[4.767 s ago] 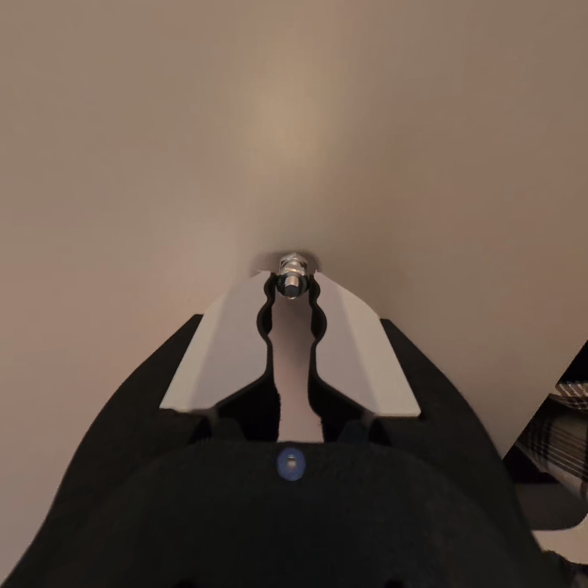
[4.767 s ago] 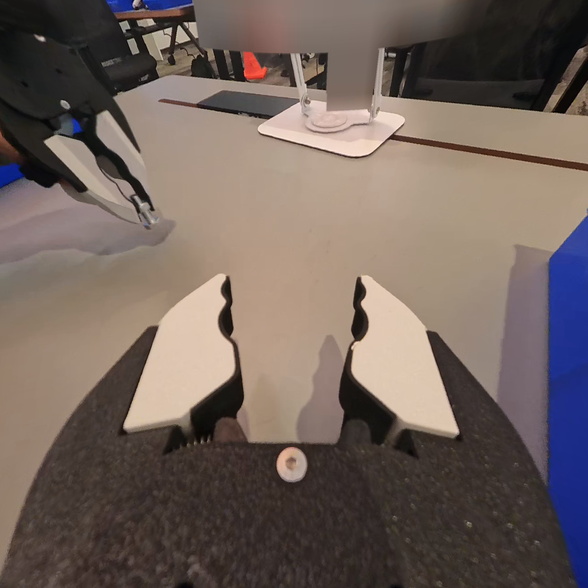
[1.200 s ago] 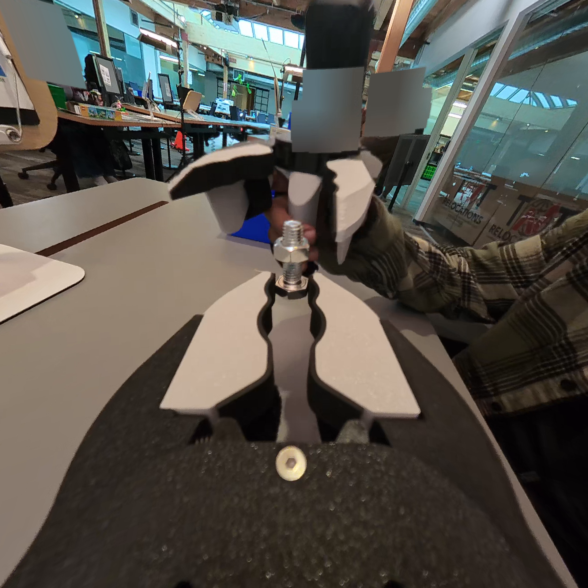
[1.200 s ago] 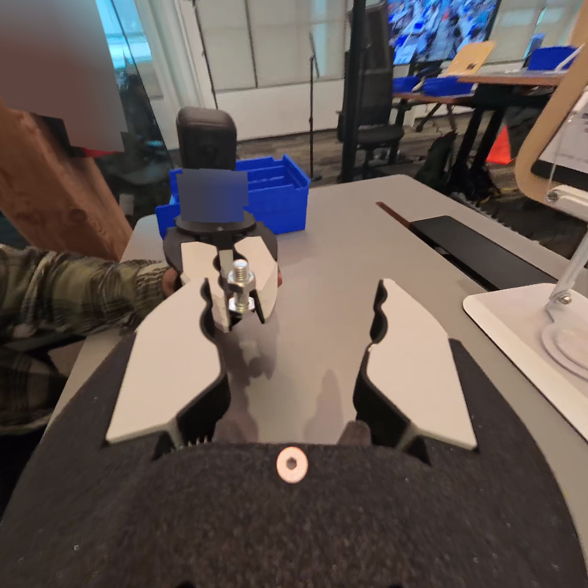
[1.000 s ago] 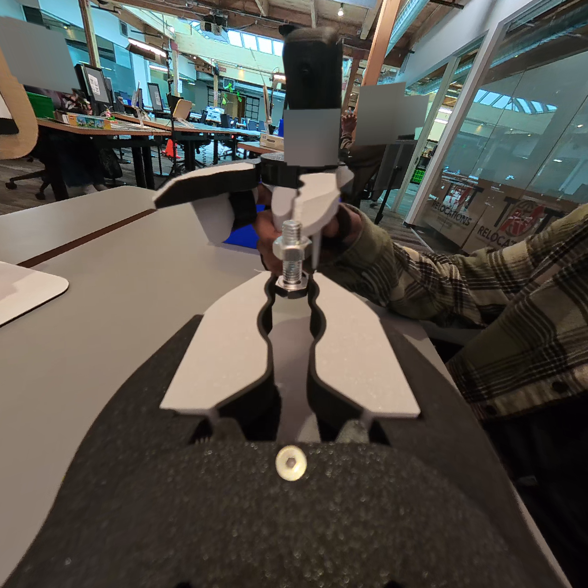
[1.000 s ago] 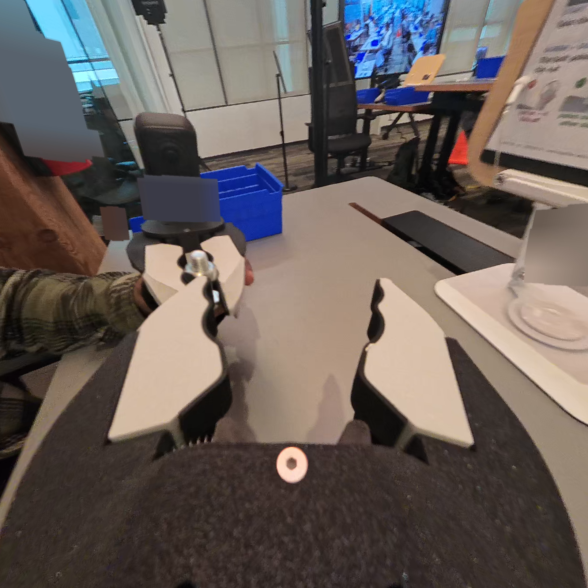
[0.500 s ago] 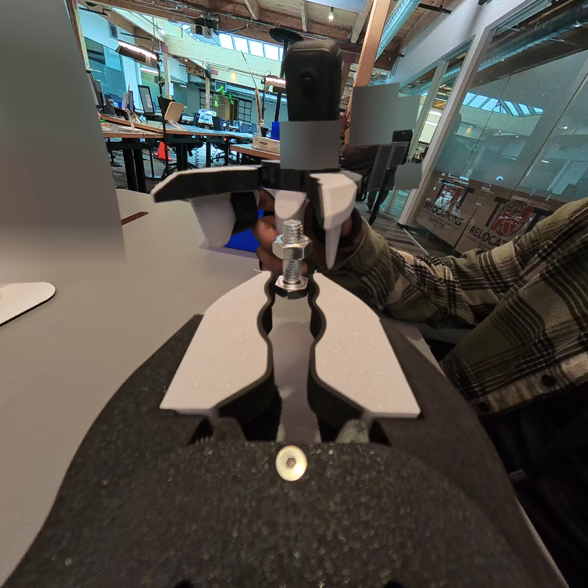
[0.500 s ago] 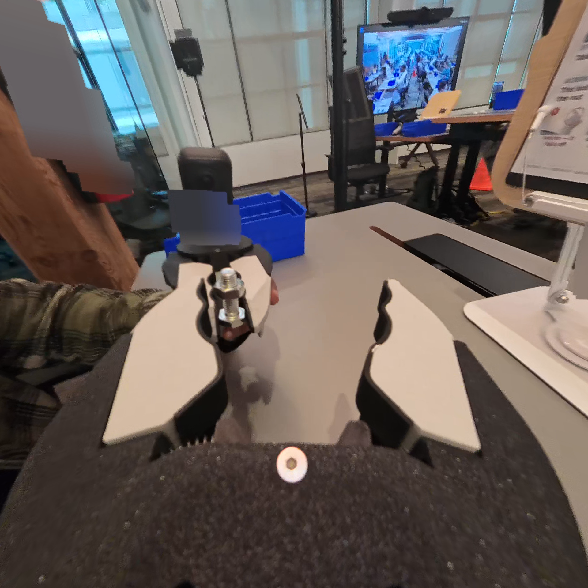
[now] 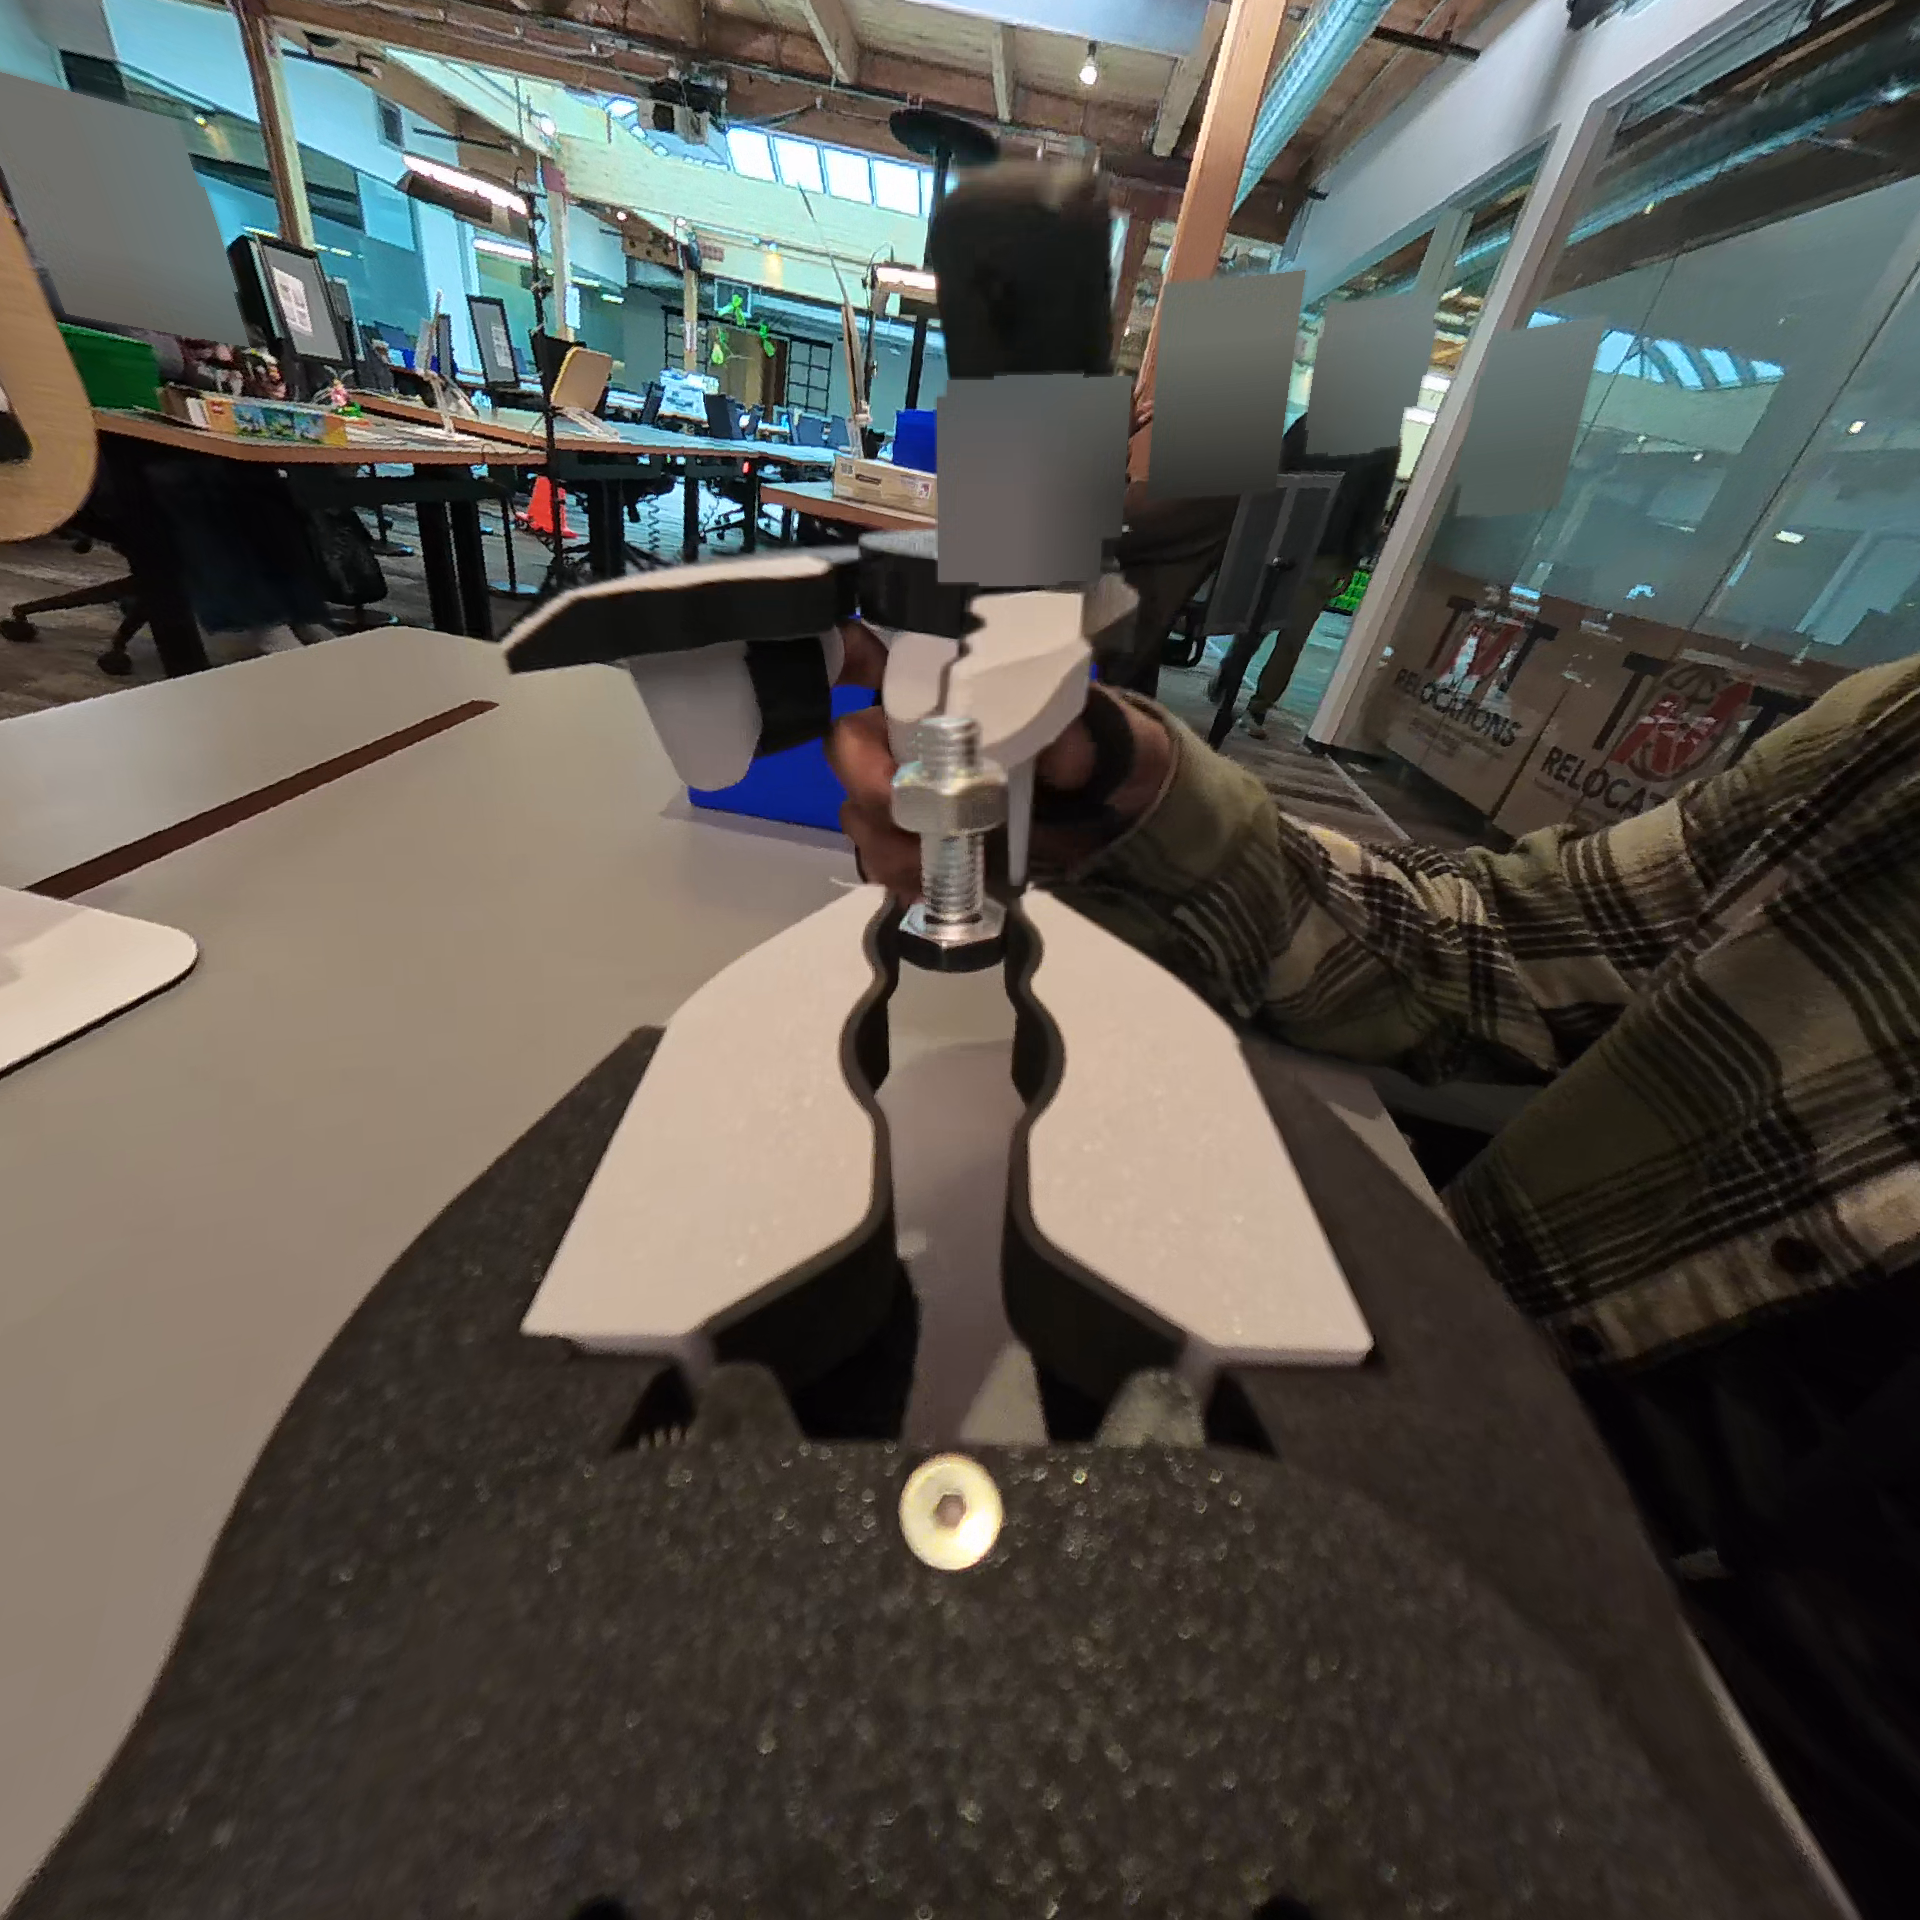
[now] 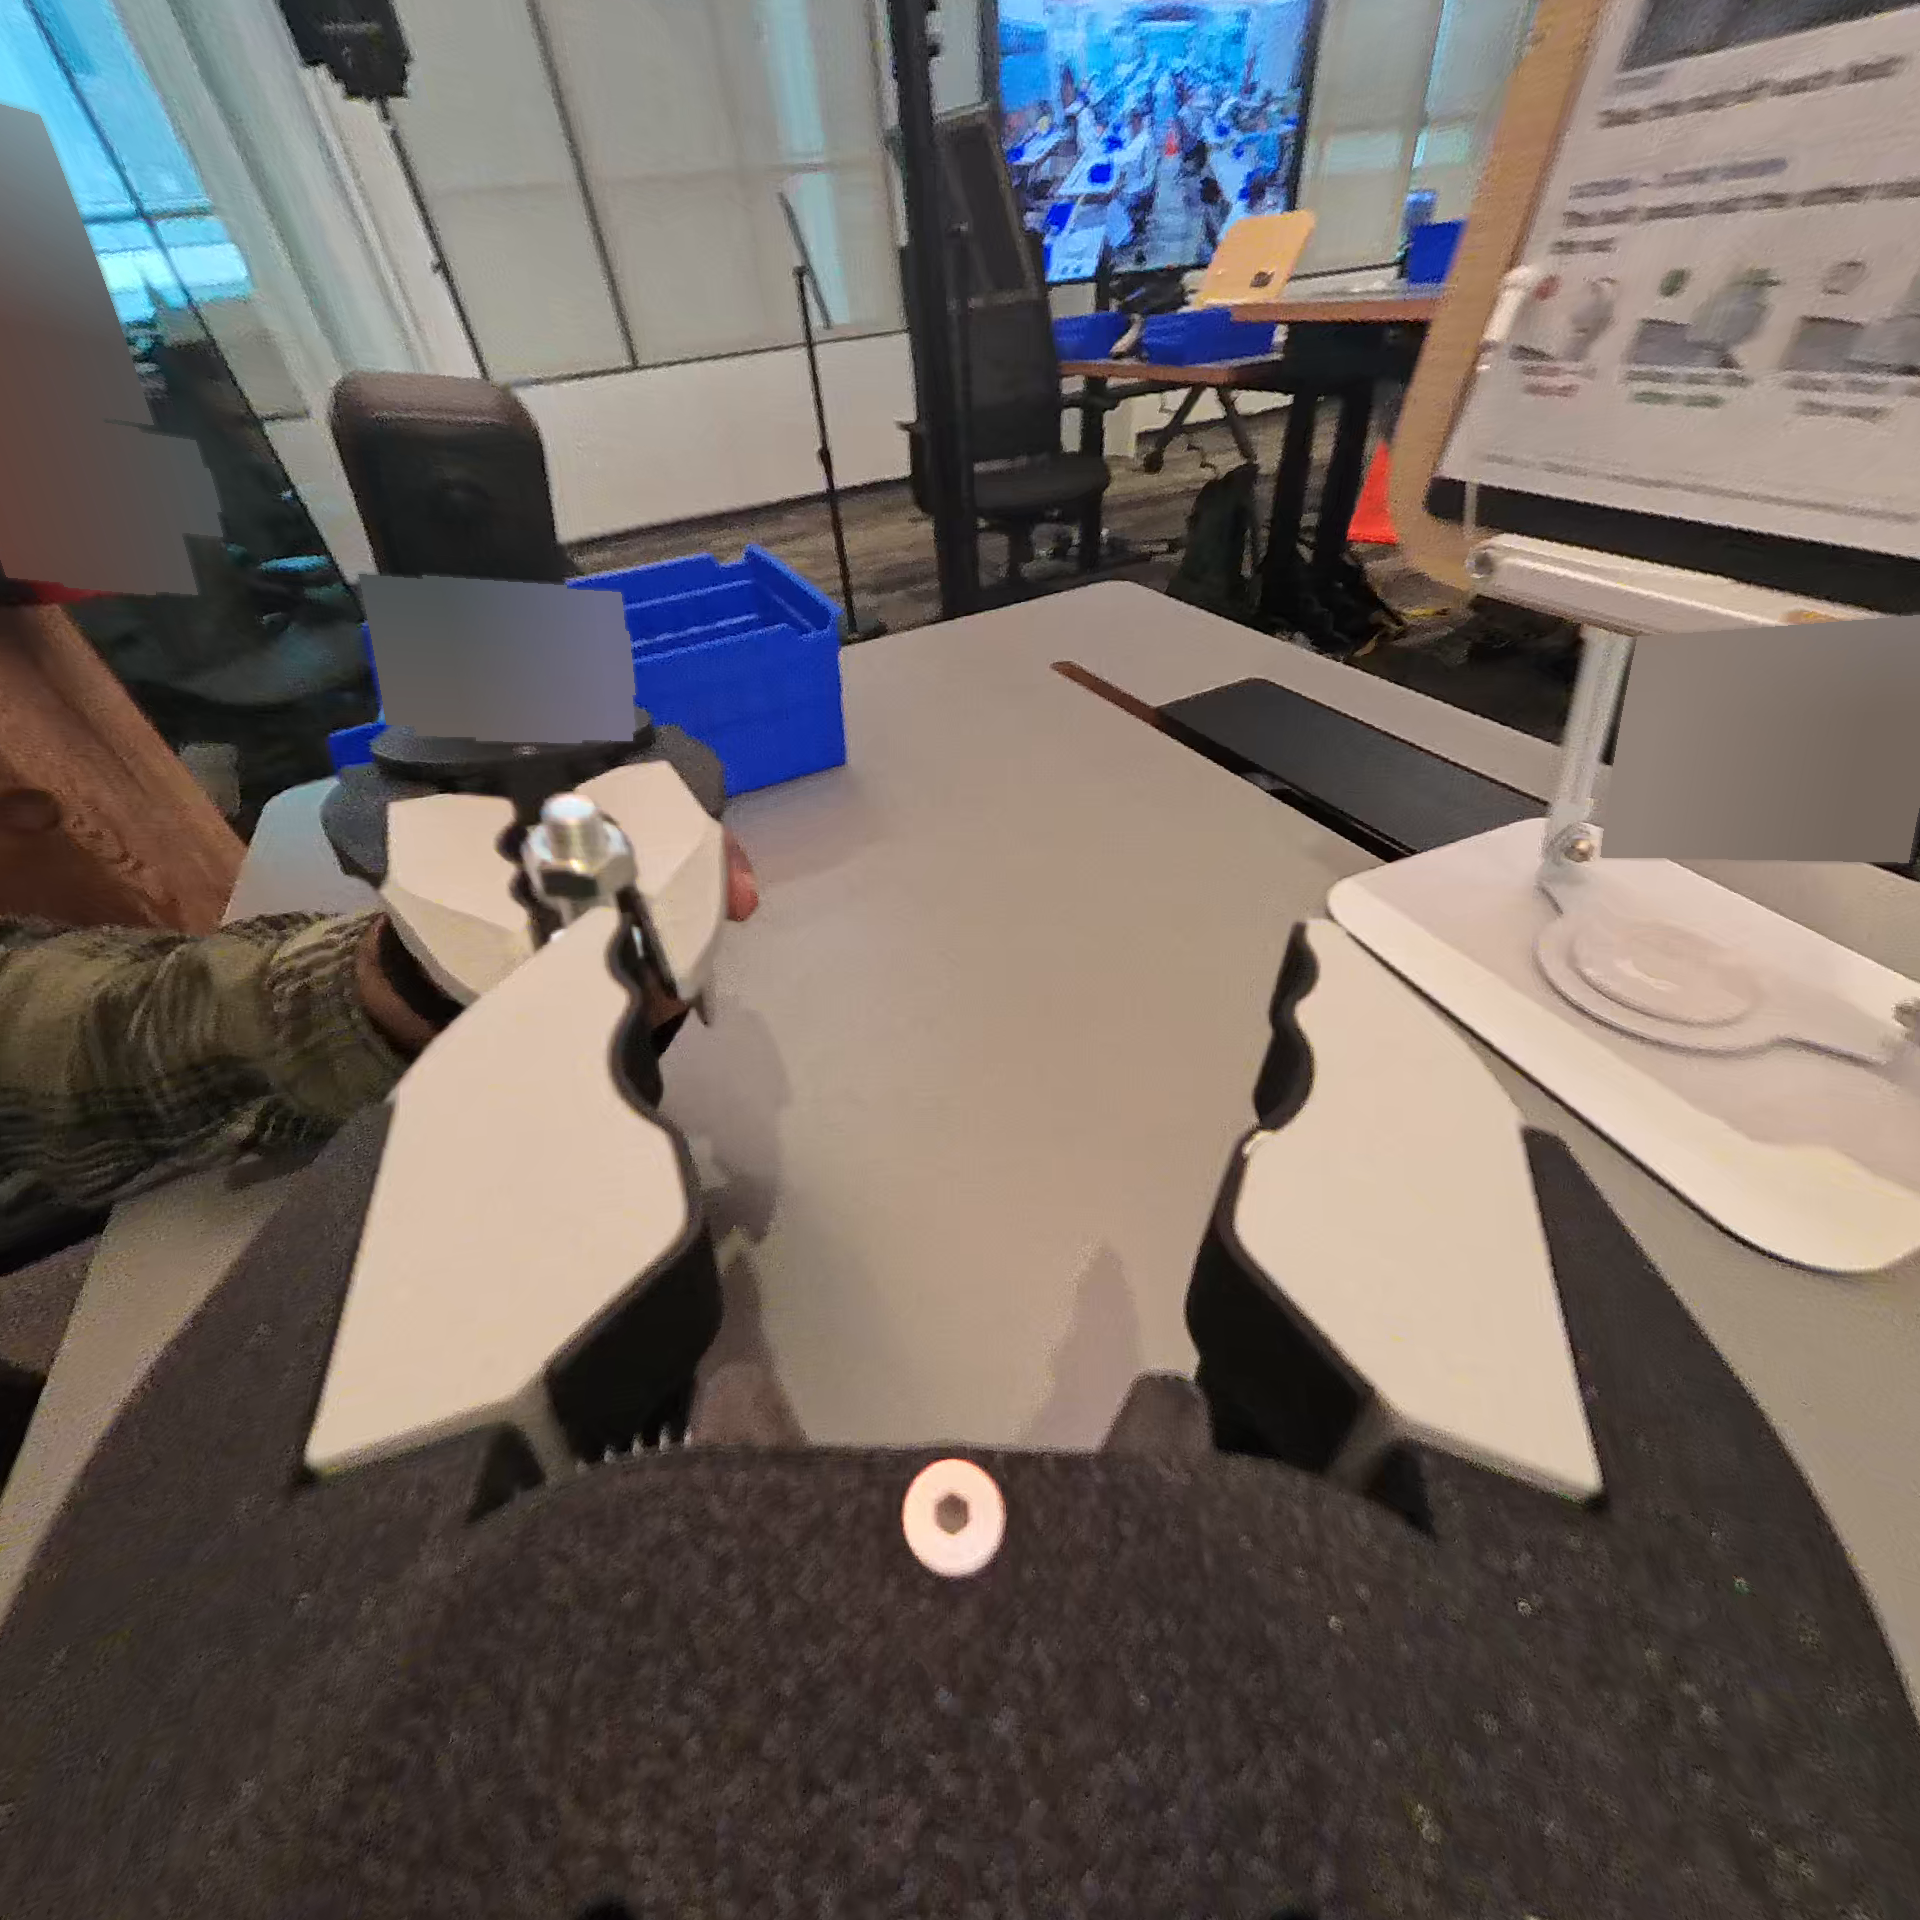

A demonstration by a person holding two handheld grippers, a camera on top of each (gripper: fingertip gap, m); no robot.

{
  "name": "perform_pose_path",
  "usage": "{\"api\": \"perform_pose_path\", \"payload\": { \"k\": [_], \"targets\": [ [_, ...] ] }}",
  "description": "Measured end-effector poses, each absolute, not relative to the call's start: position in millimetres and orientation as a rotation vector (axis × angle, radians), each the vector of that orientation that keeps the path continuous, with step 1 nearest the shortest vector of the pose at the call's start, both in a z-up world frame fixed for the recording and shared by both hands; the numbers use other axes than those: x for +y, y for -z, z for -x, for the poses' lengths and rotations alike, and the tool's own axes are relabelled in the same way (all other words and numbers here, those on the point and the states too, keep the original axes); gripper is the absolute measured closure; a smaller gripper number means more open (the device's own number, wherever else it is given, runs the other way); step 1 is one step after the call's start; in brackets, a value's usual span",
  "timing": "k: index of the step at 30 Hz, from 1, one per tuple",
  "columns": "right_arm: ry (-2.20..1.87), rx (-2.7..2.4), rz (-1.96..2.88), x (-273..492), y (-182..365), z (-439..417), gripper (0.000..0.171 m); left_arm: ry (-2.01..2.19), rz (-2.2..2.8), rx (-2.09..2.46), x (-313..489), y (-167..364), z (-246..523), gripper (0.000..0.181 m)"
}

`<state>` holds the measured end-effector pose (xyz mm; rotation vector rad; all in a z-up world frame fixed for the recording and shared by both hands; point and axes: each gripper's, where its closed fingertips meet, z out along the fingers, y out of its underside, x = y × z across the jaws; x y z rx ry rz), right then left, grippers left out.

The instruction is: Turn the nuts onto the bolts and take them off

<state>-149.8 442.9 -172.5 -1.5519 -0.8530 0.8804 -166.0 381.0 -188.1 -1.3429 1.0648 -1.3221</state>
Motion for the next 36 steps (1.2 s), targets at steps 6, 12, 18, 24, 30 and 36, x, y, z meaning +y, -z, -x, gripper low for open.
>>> {"api": "perform_pose_path", "payload": {
  "k": [6,12,18,24,30,36],
  "targets": [
    [-1.098,-0.826,1.454,424,159,165,0.058,1.344,1.324,1.053,378,185,165,0.162],
    [-1.108,-0.768,1.464,433,157,150,0.058,1.348,1.303,1.049,375,180,164,0.162],
    [-1.0,-0.87,1.52,427,171,167,0.051,1.363,1.299,1.057,371,181,161,0.162],
    [-1.196,-0.835,1.465,417,158,169,0.055,1.364,1.283,1.062,369,177,162,0.162],
    [-1.153,-0.803,1.488,427,162,155,0.057,1.377,1.282,1.054,368,177,162,0.163],
    [-1.192,-0.875,1.433,410,154,174,0.057,1.381,1.264,1.064,364,175,159,0.163]
  ]
}}
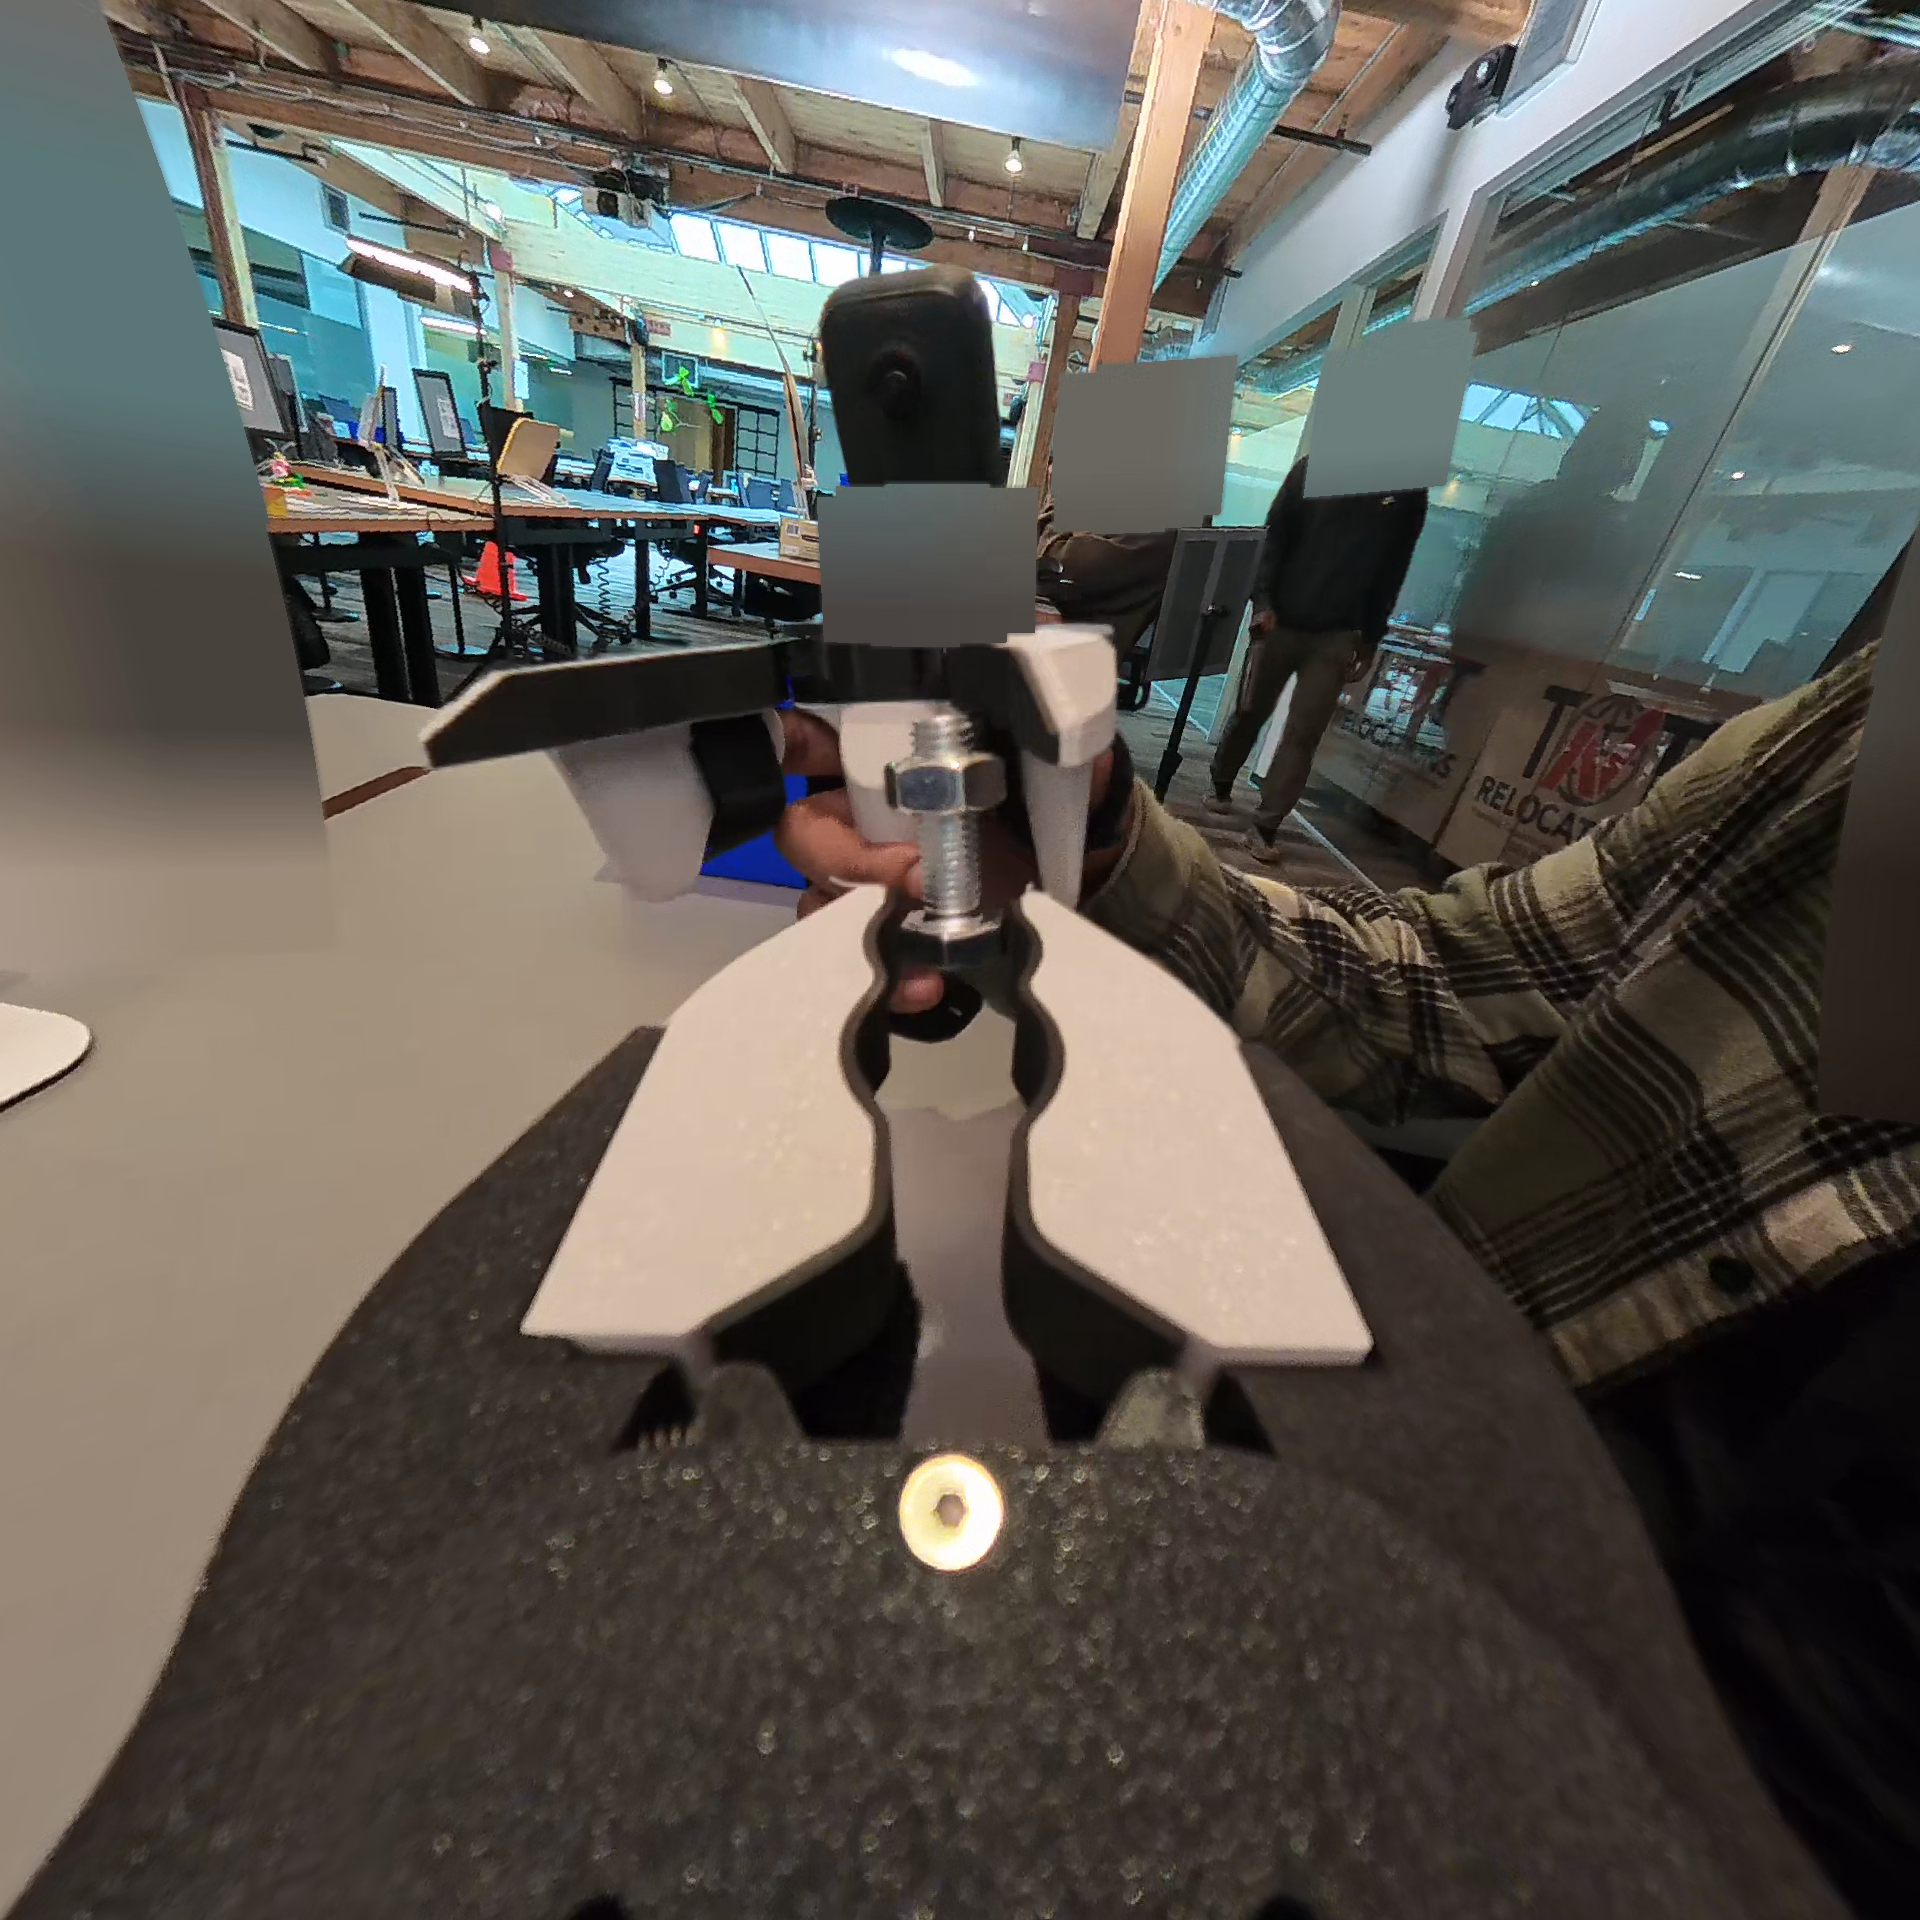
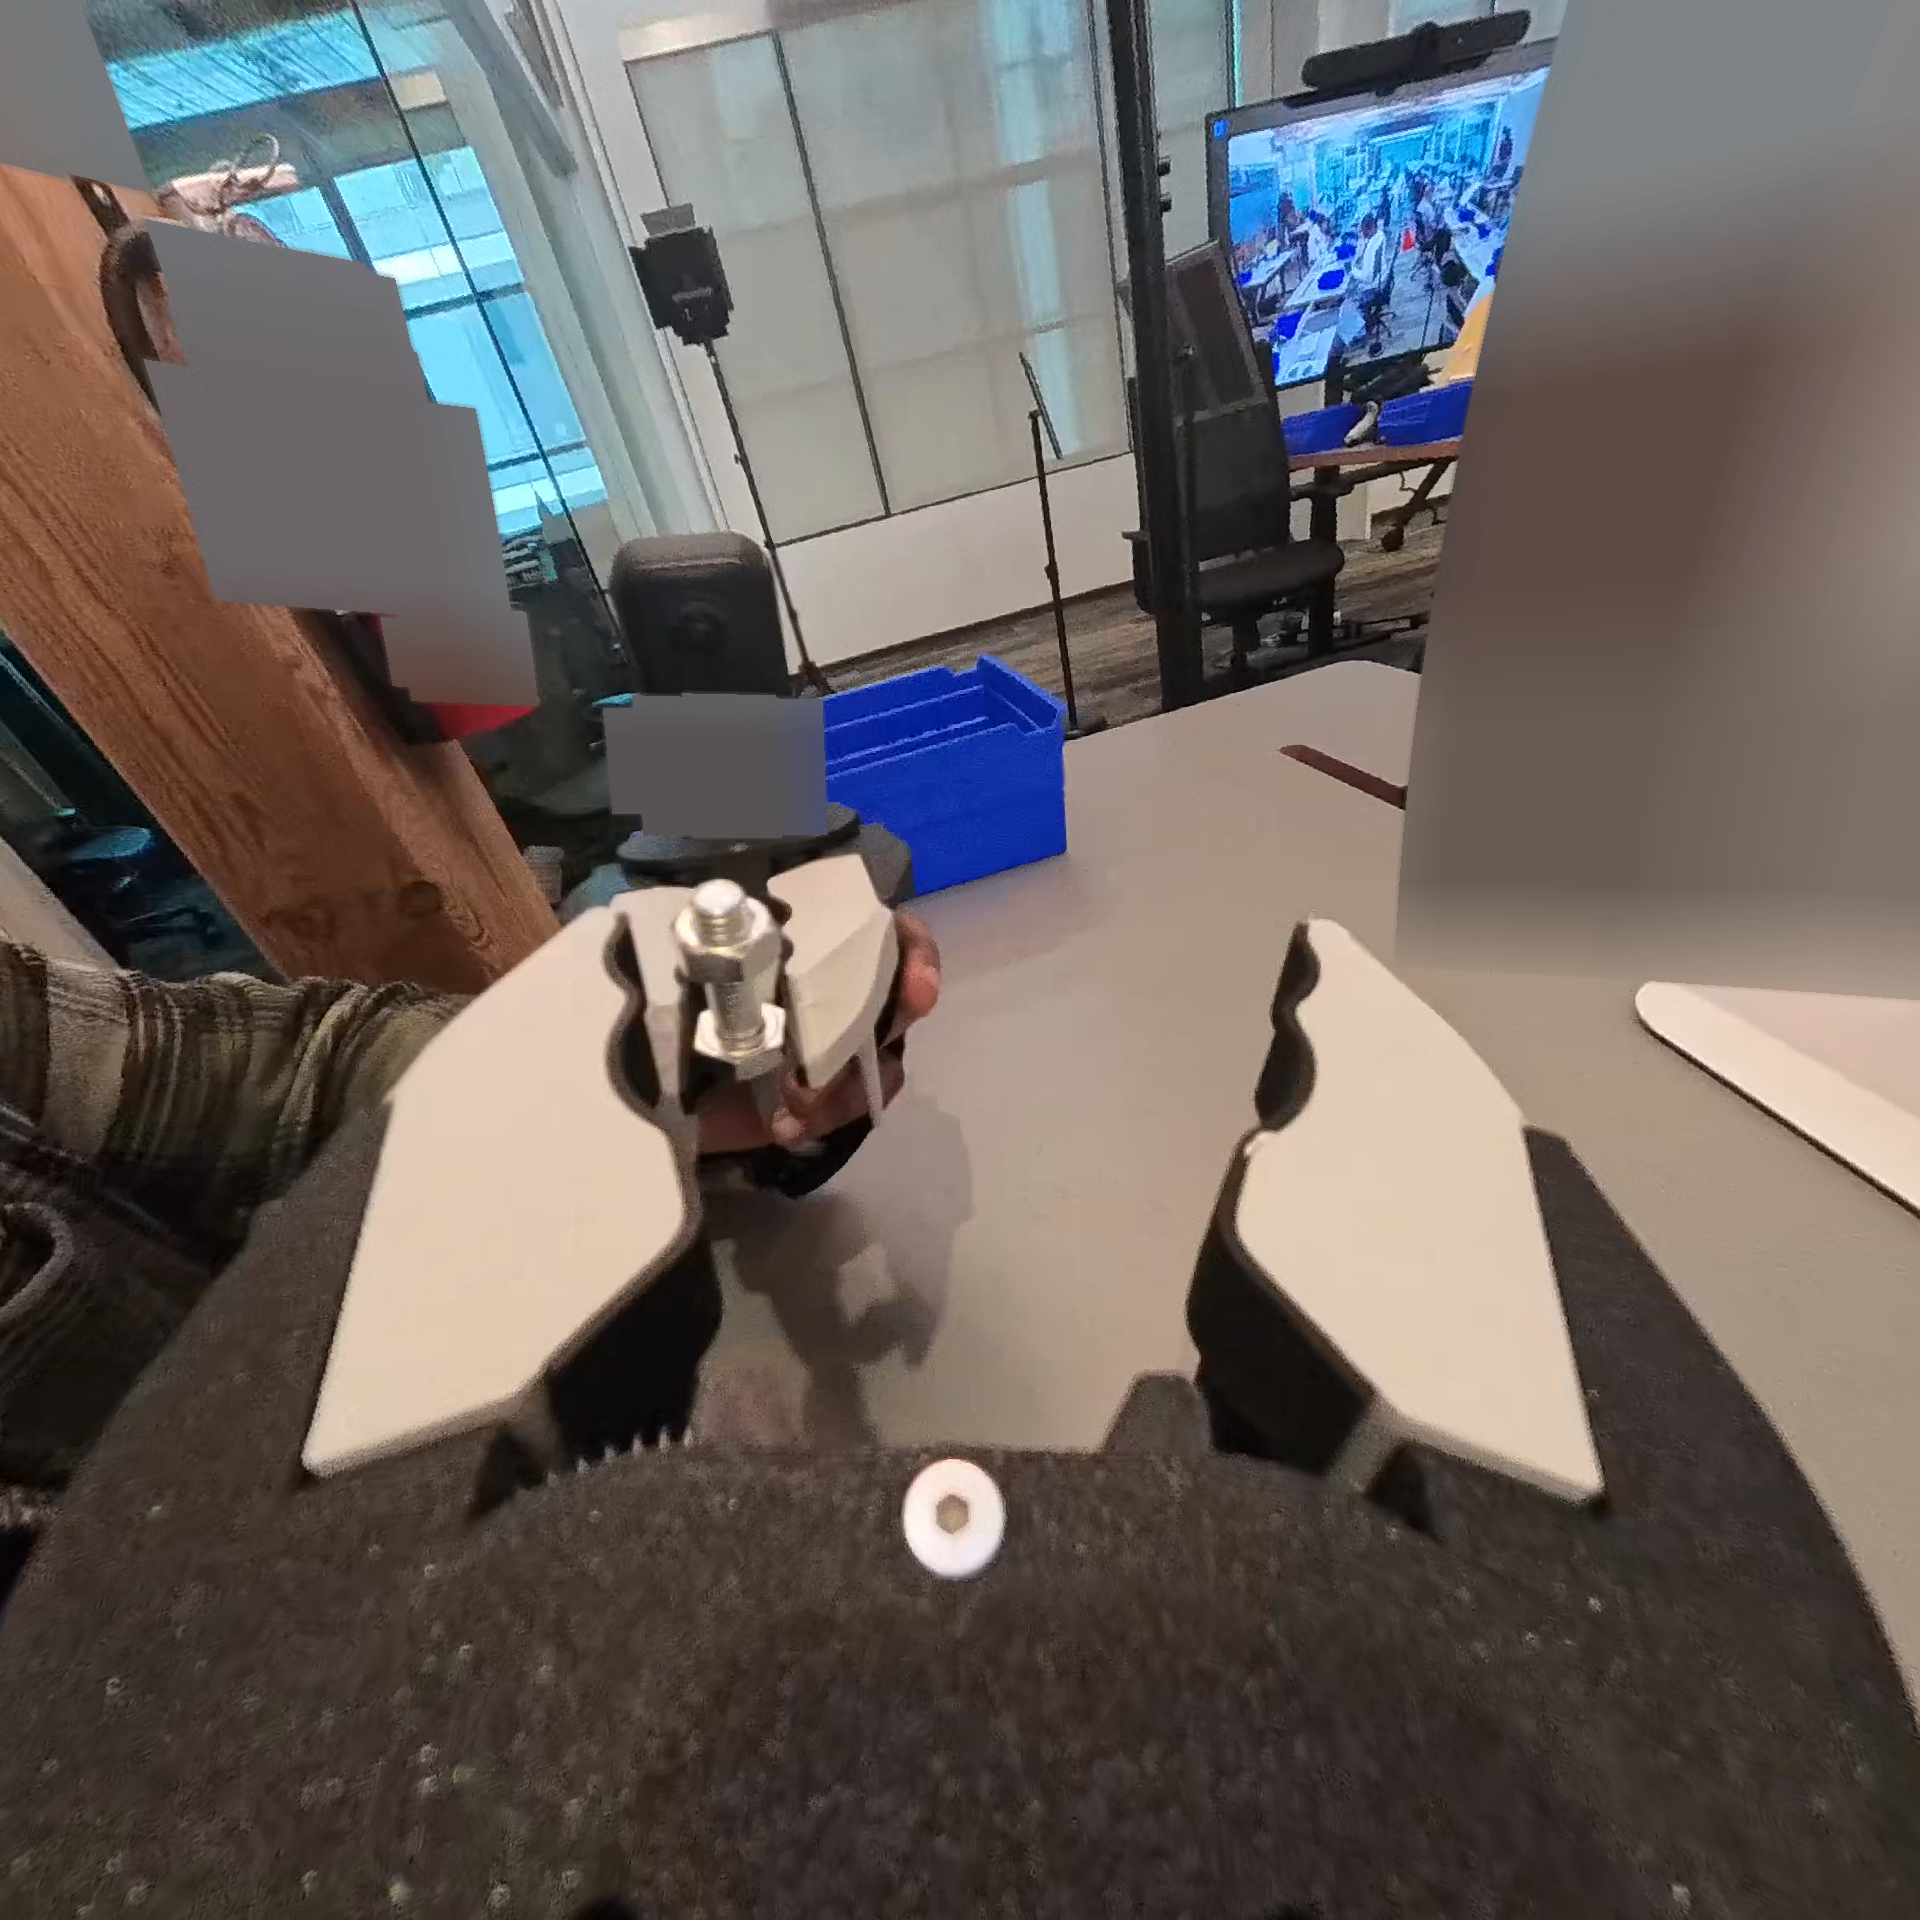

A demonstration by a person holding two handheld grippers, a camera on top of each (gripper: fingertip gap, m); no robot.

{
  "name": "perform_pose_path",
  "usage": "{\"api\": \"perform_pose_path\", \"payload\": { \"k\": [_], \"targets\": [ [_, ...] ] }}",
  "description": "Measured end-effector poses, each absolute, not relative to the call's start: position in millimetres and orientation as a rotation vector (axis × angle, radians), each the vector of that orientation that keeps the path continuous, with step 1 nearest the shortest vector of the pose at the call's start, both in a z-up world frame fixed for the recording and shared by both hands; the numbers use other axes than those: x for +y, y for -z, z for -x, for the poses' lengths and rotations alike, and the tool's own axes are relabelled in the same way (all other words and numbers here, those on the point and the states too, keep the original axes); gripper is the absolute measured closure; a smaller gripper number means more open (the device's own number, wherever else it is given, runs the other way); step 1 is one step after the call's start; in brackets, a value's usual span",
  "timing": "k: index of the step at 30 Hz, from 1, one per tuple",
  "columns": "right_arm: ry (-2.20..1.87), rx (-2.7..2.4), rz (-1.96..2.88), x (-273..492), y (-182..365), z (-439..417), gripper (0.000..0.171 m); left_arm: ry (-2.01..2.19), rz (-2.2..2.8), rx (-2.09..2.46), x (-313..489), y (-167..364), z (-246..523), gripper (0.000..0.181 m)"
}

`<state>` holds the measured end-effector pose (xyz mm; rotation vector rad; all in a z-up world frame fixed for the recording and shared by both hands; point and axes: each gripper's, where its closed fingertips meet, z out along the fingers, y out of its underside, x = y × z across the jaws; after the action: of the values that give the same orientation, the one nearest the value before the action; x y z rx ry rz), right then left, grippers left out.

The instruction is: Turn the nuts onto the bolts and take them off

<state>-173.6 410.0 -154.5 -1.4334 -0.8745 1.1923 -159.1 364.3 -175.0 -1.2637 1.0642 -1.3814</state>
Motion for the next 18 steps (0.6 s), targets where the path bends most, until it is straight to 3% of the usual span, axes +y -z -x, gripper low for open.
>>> {"api": "perform_pose_path", "payload": {
  "k": [9,12,14,18],
  "targets": [
    [-1.21,-0.865,1.4,412,150,170,0.06,1.428,1.216,1.035,361,166,163,0.163],
    [-1.213,-0.871,1.399,412,150,166,0.067,1.432,1.212,1.035,361,166,163,0.163],
    [-1.223,-0.885,1.393,410,150,165,0.082,1.438,1.205,1.032,360,165,163,0.163],
    [-1.192,-0.905,1.397,410,150,166,0.08,1.454,1.192,1.034,359,163,164,0.163]
  ]
}}
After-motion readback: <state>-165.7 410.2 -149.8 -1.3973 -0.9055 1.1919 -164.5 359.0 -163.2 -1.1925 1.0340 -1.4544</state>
